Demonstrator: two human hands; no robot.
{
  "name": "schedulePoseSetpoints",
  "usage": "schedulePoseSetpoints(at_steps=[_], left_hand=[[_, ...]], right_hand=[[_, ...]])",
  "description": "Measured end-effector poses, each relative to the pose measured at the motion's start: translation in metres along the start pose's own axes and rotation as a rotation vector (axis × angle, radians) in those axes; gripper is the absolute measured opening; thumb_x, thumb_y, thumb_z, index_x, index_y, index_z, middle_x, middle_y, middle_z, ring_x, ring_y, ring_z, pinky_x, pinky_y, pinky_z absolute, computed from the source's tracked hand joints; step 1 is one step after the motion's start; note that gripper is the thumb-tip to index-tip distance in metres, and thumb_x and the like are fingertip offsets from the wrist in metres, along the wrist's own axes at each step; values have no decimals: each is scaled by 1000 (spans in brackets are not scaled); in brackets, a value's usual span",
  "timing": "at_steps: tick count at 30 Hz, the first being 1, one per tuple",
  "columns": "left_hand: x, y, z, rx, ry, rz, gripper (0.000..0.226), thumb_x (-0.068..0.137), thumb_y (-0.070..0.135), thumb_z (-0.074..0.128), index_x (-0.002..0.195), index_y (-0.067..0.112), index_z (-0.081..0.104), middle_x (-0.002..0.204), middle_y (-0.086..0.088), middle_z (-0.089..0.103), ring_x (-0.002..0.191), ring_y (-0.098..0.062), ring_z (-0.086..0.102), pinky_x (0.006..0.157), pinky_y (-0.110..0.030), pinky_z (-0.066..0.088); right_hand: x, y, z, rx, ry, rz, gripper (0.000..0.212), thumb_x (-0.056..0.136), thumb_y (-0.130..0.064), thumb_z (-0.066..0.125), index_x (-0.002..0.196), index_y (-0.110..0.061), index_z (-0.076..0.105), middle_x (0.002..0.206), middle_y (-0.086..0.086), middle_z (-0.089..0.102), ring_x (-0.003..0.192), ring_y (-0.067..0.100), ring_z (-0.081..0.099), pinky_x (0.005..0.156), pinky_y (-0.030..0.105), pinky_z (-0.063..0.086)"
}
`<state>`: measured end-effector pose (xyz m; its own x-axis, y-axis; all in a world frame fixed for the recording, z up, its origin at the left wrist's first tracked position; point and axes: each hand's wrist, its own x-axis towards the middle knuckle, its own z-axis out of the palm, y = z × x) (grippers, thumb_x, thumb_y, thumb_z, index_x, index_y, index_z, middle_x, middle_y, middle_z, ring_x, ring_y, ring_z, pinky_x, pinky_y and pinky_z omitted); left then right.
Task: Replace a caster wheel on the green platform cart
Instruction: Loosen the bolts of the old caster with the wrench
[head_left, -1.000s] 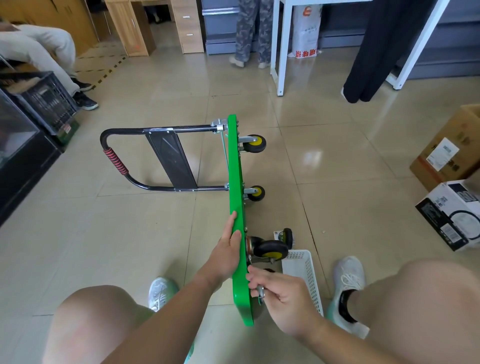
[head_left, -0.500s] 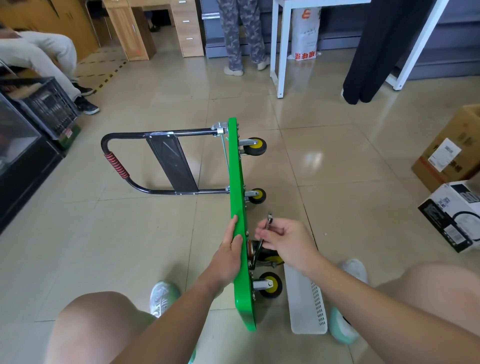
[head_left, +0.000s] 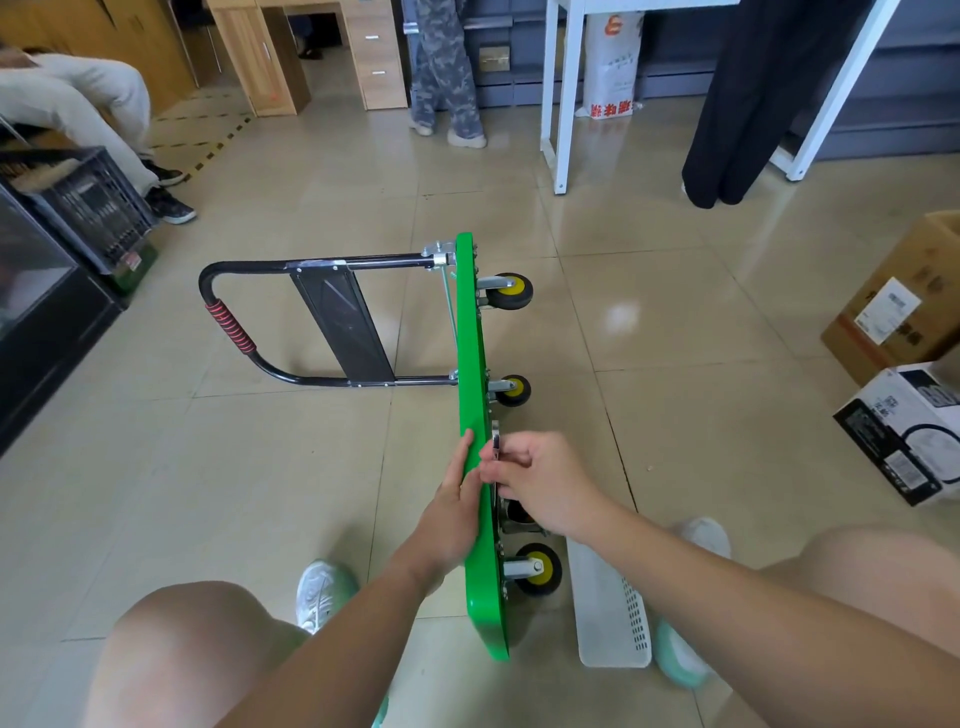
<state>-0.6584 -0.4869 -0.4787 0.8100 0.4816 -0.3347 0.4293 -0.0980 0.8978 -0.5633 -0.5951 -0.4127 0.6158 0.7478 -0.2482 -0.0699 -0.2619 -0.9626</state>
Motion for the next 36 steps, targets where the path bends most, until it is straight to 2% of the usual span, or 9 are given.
schedulePoseSetpoints(at_steps=[2,4,7,12,14,17,24,30,36], left_hand=[[0,-1,0,-4,-13,16,42,106,57,31,143,74,23,158,12,45,134,-10,52,118,-39,37],[-1,0,0,34,-26,34,38,110,40,31,128,74,34,162,12,38,125,-13,57,113,-43,41],[-2,1,1,48,9,11,50,112,36,28,150,67,18,157,14,38,121,-11,52,107,-33,37],[-3,3,0,77,31,0,52,113,36,26,158,57,11,130,7,50,88,6,49,88,-30,40],[-3,5,0,81,23,-7,52,113,36,25,158,57,10,126,6,51,83,7,46,81,-24,41],[-2,4,1,84,14,-10,52,114,35,24,159,55,10,119,16,53,80,8,43,76,-14,36],[-1,1,1,37,17,-38,52,113,39,24,156,63,8,101,25,53,86,-3,50,79,-25,43],[-1,4,1,50,17,-33,52,112,42,25,155,66,7,147,8,51,105,-4,61,97,-34,48],[-1,6,0,96,10,-45,51,112,44,23,153,68,5,149,-2,53,108,-13,63,96,-38,47]], right_hand=[[-18,10,4,-102,23,-77,33,94,-10,66,77,-38,74,84,-10,75,83,4,66,89,31,56],[-41,27,8,-151,46,-129,41,92,-3,63,82,-41,74,88,-8,75,85,6,68,89,30,55],[-68,52,11,-127,34,-182,43,90,1,51,88,-36,74,101,-4,75,97,19,73,94,41,57],[-83,67,17,18,111,-187,50,89,6,51,87,-37,77,111,-9,75,110,12,70,92,30,57],[-82,62,18,199,165,-135,44,91,14,59,90,-25,82,108,1,77,107,18,71,93,34,57],[-75,48,5,279,275,-106,32,89,11,64,81,-16,79,94,2,78,91,11,71,84,23,56],[-37,27,-20,315,244,27,18,92,0,65,91,-15,73,86,3,78,87,11,74,75,21,59],[-1,10,-20,205,138,53,13,94,-4,65,96,-15,71,94,10,77,91,17,74,78,27,62],[25,-5,-16,22,-8,66,8,96,-11,66,98,-15,71,97,11,75,95,21,73,83,35,62]])
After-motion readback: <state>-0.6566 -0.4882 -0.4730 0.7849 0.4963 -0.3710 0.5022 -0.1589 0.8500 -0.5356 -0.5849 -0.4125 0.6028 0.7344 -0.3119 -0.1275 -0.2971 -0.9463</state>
